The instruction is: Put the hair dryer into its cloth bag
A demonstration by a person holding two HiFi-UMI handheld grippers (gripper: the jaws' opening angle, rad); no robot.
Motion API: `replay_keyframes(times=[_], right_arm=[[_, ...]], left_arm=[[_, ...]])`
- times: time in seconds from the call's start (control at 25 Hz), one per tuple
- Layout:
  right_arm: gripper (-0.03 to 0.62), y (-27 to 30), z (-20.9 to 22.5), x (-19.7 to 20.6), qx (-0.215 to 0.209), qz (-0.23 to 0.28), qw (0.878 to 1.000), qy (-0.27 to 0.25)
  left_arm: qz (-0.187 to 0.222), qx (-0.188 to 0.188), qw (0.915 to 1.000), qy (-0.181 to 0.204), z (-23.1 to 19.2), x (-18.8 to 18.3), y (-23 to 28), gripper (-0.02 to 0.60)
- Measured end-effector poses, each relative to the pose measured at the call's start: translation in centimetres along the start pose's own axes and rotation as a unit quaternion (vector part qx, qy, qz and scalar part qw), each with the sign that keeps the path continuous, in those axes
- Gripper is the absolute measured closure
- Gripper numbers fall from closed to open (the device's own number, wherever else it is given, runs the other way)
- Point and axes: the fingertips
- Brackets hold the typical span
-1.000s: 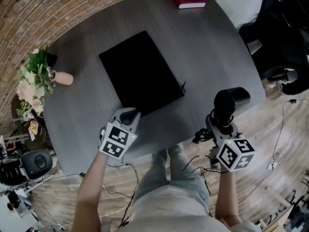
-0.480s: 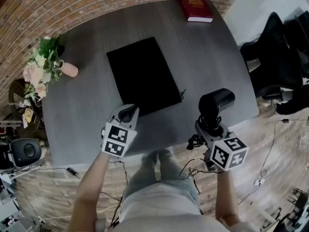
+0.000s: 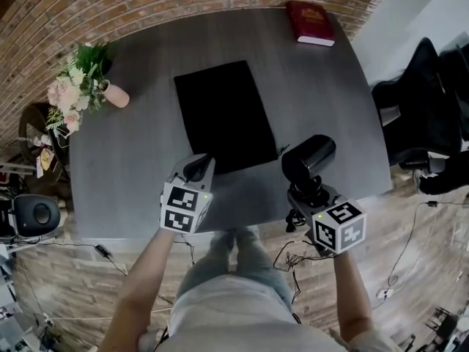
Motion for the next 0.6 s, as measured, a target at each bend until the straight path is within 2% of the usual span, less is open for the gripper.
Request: replay_keyframes(times=[0.28,0.6], right_arm=[[0.445,1.8,-2.1,1.0,-0.053,-0.063,0.993,-0.084],[0.446,3.4,-4.8,2.5,-0.116,-0.114,0.975,-0.150]], left_arm=[[0.005,-0.014,0.9996,0.022,-0.4,-0.7,-0.5,0.565],[0.001,-0.010,0.9998,0.019,0.1,-1.4,-0.2,0.565]])
Point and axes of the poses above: the fingertips, and each gripper's own axes: y forward along the fingers, z to its right, x out of its underside, and after that the axes turned 1 degree about -z, right-handed
